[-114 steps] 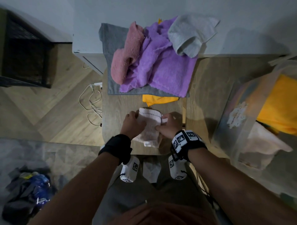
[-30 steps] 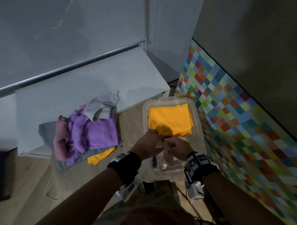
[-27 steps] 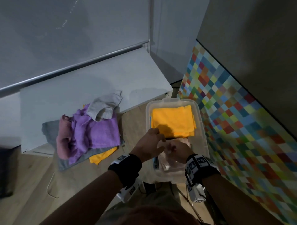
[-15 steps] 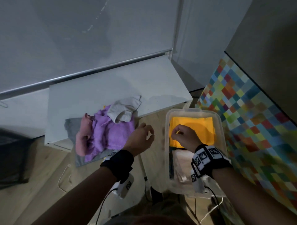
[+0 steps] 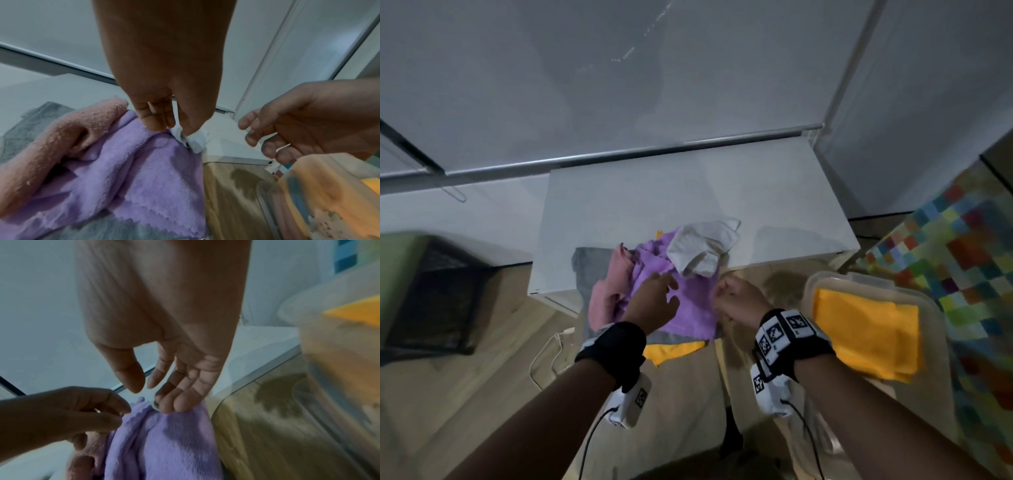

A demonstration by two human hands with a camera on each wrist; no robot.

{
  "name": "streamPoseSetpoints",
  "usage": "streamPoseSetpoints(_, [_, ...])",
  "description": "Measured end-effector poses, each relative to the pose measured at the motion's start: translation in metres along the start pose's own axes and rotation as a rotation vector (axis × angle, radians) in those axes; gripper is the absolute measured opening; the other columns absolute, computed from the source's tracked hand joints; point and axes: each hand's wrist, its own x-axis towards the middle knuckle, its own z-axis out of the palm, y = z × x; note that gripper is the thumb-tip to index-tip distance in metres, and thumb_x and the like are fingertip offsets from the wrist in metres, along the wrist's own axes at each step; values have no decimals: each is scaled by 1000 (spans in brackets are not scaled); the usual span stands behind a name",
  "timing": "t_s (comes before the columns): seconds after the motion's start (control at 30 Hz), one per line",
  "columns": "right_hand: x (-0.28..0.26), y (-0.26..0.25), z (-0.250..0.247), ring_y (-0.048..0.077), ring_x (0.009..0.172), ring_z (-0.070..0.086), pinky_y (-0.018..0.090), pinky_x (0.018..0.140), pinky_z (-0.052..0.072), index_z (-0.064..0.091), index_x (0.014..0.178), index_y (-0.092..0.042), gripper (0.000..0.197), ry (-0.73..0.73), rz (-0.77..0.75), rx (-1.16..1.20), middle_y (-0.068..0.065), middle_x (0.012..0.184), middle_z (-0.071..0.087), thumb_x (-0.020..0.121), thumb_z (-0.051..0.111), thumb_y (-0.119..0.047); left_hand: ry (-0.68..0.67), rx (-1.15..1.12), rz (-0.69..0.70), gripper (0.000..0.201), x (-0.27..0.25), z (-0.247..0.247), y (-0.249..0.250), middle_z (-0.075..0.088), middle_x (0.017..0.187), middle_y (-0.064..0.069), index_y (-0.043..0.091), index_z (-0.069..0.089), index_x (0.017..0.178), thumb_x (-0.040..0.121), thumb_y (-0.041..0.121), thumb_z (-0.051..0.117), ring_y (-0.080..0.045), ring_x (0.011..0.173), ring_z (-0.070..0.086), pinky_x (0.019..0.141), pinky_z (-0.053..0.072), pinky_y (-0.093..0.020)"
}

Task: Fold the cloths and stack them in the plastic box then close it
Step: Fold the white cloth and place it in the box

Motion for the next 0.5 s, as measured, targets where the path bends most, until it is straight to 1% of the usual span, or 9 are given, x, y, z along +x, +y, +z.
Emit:
streamPoseSetpoints(0.07, [11, -1, 13, 21, 81, 64, 34, 78, 51, 64, 84, -21, 8, -20, 21, -9, -1, 80, 66, 77, 61, -21, -18, 6, -1, 35, 10, -3, -11, 59, 101, -14, 7, 63, 115, 81, 12, 66, -32, 101, 56, 86, 44, -36])
streamPoseSetpoints(0.13, [21, 1, 25, 20, 84, 61, 31, 79, 47, 63, 89, -17, 10, -27, 47, -1, -2, 81, 62, 81, 63, -12, -33, -16, 41, 50, 21, -3, -16, 56, 109, -17, 7, 56, 127, 79, 12, 67, -34, 105, 54, 92, 43, -37])
streamPoseSetpoints(0.2, [29, 7, 33, 20, 86, 61, 35, 80, 49, 60, 87, -18, 11, -10, 52, 39, -1, 83, 63, 81, 65, -10, -45, -19, 44, 65, 35, 0, -17, 47, 124, -17, 16, 47, 139, 77, 16, 69, -34, 107, 54, 94, 43, -34])
streamPoseSetpoints(0.27, [37, 15, 37, 20, 87, 64, 38, 83, 51, 61, 89, -20, 13, 1, 52, 57, -1, 87, 67, 77, 66, -21, -47, 10, 51, 67, 49, 7, -15, 38, 135, -17, 24, 48, 139, 76, 20, 70, -34, 114, 51, 96, 45, -36])
streamPoseSetpoints(0.3, [41, 19, 37, 19, 87, 65, 39, 84, 52, 62, 89, -21, 17, -2, 54, 39, -1, 87, 69, 73, 64, -27, -48, 11, 74, 63, 56, 13, -14, 37, 138, -18, 24, 51, 136, 75, 21, 68, -34, 120, 48, 98, 46, -38])
streamPoseSetpoints(0.33, [45, 24, 37, 18, 87, 65, 39, 84, 52, 62, 89, -23, 18, -8, 55, 35, -1, 87, 69, 72, 61, -29, -60, 9, 98, 60, 62, 21, -14, 39, 140, -17, 25, 53, 133, 74, 23, 66, -35, 125, 45, 99, 45, -40])
streamPoseSetpoints(0.4, [48, 28, 34, 19, 86, 63, 39, 84, 51, 58, 86, -29, 11, -8, 42, 4, -3, 85, 66, 78, 60, -20, -128, 22, 108, 61, 71, 34, -14, 39, 146, -12, 26, 47, 135, 76, 25, 60, -33, 132, 40, 100, 45, -44])
streamPoseSetpoints(0.47, [52, 32, 31, 18, 87, 63, 38, 82, 52, 55, 87, -32, 19, 2, 74, 14, -5, 87, 64, 83, 59, -14, -179, 47, 60, 65, 75, 43, -12, 36, 152, -7, 21, 40, 144, 81, 25, 58, -29, 136, 38, 102, 43, -43])
streamPoseSetpoints(0.5, [53, 31, 29, 17, 87, 62, 35, 79, 52, 55, 90, -31, 20, -2, 97, 32, -4, 89, 64, 83, 60, -13, -174, 41, 41, 66, 76, 46, -11, 38, 150, -6, 19, 41, 145, 82, 23, 60, -28, 135, 39, 104, 42, -41])
